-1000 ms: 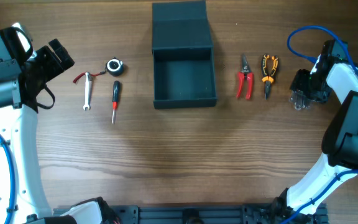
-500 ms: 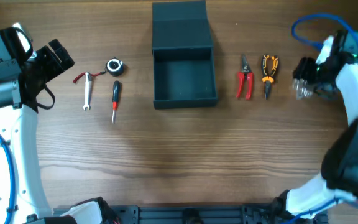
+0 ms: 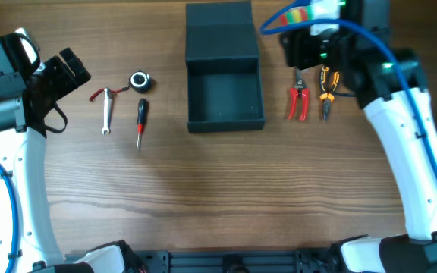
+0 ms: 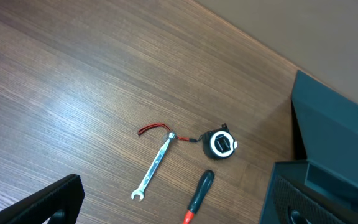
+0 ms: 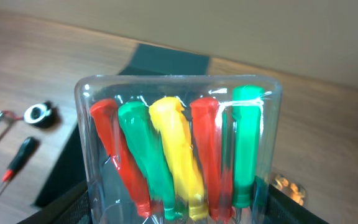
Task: Pack container
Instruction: 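Carry the screwdriver case left over the green box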
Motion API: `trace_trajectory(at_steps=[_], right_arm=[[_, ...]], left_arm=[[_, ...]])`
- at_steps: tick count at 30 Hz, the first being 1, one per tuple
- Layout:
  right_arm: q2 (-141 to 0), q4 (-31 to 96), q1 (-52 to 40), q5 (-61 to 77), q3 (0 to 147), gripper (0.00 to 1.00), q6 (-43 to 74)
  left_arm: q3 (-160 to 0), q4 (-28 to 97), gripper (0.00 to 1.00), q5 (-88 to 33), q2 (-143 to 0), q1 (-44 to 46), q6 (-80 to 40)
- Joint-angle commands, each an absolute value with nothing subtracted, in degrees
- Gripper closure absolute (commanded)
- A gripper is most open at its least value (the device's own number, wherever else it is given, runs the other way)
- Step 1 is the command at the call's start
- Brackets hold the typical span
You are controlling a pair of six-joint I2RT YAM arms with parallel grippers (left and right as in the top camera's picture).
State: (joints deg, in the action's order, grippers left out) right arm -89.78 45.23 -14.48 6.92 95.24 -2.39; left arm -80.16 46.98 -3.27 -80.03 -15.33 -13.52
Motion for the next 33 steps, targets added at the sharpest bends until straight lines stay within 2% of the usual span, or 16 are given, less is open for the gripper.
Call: trace_trajectory(at_steps=[1,11,19,24,33], right_arm=[[-93.47,43.83,-19.38,4.71,96.55,0.96,-5.96],[-111.53,42.85,-27.03,4.97,96.55,0.96,-15.35],[-118.17,35.20,-30.39,5.19,96.53,0.96,-25.74],[-121.56,29.98,-30.39,11.99,96.53,0.96,-31.68],[-123.35,24.75,-29.98,9.98,96.53,0.95,-40.58]], left_arm=[[-81.45,47.03,0.00,-2.94,-80.27,-15.66,-12.21],[-81.45,47.03,0.00,-2.94,-80.27,-15.66,-12.21],[-81.45,47.03,0.00,-2.94,-80.27,-15.66,-12.21],[-81.45,47.03,0.00,-2.94,-80.27,-15.66,-12.21],[-81.45,47.03,0.00,-2.94,-80.27,-15.66,-12.21]])
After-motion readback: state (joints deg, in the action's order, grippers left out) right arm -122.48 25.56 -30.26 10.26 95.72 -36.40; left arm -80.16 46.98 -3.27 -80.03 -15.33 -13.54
